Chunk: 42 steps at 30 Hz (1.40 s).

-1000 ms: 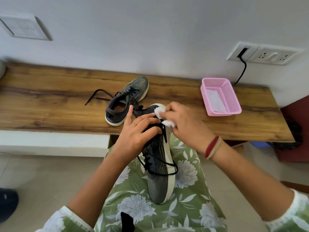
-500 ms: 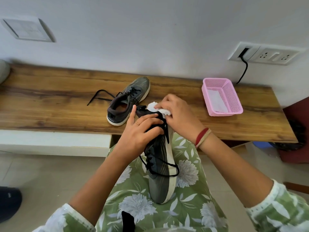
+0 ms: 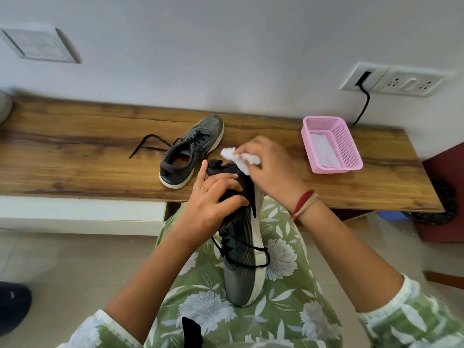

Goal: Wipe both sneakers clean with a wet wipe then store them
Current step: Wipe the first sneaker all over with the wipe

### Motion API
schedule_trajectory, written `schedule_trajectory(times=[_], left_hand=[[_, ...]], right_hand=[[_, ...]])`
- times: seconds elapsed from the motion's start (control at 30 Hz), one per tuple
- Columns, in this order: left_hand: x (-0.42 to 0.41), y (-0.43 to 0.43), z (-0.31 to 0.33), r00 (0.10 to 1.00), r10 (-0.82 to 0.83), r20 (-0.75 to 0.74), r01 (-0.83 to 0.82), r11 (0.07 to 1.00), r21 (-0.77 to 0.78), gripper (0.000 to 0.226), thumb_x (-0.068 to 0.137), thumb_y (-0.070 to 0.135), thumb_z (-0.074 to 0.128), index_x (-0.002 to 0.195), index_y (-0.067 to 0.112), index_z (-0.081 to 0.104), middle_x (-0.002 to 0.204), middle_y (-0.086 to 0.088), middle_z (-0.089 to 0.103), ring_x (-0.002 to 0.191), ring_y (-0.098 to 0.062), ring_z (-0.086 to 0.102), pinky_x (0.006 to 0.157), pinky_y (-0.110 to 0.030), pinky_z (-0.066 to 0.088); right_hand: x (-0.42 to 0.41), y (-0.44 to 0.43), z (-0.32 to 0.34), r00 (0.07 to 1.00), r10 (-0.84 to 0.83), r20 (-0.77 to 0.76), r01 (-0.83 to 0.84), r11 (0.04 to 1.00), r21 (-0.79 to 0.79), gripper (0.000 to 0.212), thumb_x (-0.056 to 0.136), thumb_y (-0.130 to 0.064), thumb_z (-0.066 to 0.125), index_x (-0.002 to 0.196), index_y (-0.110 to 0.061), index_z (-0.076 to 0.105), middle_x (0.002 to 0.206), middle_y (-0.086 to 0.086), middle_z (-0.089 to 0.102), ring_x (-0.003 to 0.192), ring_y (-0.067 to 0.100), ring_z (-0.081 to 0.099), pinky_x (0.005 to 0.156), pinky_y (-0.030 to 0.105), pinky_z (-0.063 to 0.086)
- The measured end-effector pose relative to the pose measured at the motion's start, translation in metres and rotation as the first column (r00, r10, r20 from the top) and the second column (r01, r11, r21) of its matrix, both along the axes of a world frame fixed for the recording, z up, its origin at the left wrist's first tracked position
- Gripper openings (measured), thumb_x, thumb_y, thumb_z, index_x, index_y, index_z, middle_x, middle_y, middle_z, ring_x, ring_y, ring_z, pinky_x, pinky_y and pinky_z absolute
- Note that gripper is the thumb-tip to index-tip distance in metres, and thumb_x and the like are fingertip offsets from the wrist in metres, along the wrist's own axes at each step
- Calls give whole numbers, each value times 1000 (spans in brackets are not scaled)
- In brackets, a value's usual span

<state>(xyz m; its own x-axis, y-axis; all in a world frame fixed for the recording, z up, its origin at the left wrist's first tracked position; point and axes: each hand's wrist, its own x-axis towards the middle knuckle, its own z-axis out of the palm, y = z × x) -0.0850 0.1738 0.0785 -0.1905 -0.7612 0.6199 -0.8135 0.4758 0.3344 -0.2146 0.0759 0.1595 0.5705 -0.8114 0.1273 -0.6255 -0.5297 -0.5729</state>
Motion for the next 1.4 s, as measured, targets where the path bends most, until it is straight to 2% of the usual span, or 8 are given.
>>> schedule_trajectory(times=[0.2, 0.4, 0.53, 0.63, 0.73, 1.07, 1.3, 1.4], left_hand=[[6, -1, -4, 999, 38, -38, -37, 999, 26, 14, 91, 10, 54, 98, 21, 56, 99, 2, 47, 98, -20, 55, 109, -63, 21], [11, 2, -4, 993, 62, -96, -58, 997, 42, 20, 88, 7, 56, 101, 22, 56, 101, 3, 46, 104, -20, 54, 109, -65, 19], [4, 8, -4, 982, 129, -135, -122, 991, 61, 44, 74, 10, 74, 112, 21, 54, 114, 1, 47, 119, -22, 49, 110, -65, 19], [2, 10, -3, 924, 234, -301, -194, 968, 158, 74, 69, 49, 73, 129, 17, 44, 140, -7, 33, 139, -30, 26, 106, -66, 25], [3, 9, -1, 885, 257, -389, -154, 949, 276, 95, 65, 62, 72, 139, 13, 38, 147, -9, 33, 138, -19, 31, 109, -43, 36], [12, -3, 8, 830, 297, -471, -117, 920, 374, 35, 76, 3, 63, 105, 19, 54, 97, 17, 57, 87, -8, 60, 72, -28, 53], [12, -5, 8, 815, 325, -480, -132, 910, 392, 28, 80, 7, 64, 104, 19, 55, 93, 13, 59, 82, -14, 63, 71, -29, 55], [14, -5, 9, 839, 287, -463, -92, 913, 398, 31, 79, 12, 66, 106, 24, 54, 93, 19, 57, 83, -12, 63, 71, -29, 55]], right_hand=[[-22, 45, -28, 995, -58, -87, 49, 993, -103, 39, 76, 6, 59, 111, -10, 66, 96, 7, 56, 87, 23, 56, 76, 36, 49], [-36, 35, -30, 880, -387, 275, 277, 890, 363, 15, 93, -12, 54, 96, -21, 65, 93, 3, 62, 72, 9, 53, 59, 18, 40], [-17, 20, -15, 922, -269, 279, 221, 956, 191, 22, 90, -6, 51, 94, -22, 65, 97, 4, 62, 88, 18, 57, 72, 25, 44], [-7, 27, -15, 978, -165, 130, 157, 985, 70, 25, 86, -3, 54, 100, -19, 68, 97, 1, 58, 89, 19, 56, 78, 34, 46], [-5, 33, -14, 984, -161, 80, 159, 987, 35, 29, 83, 0, 55, 103, -17, 68, 98, 1, 56, 90, 20, 56, 78, 37, 47], [-17, 61, -4, 1000, 5, 3, -5, 999, 49, 40, 78, 10, 52, 110, -8, 67, 94, 0, 48, 84, 14, 52, 74, 22, 42], [-23, 35, 1, 920, -267, 285, 228, 960, 165, 26, 88, 2, 54, 100, -16, 69, 99, -1, 56, 79, -1, 49, 70, 5, 41], [-11, 38, -10, 957, -211, 198, 160, 956, 247, 24, 90, -5, 55, 106, -16, 69, 95, -11, 53, 82, 1, 48, 75, 8, 40]])
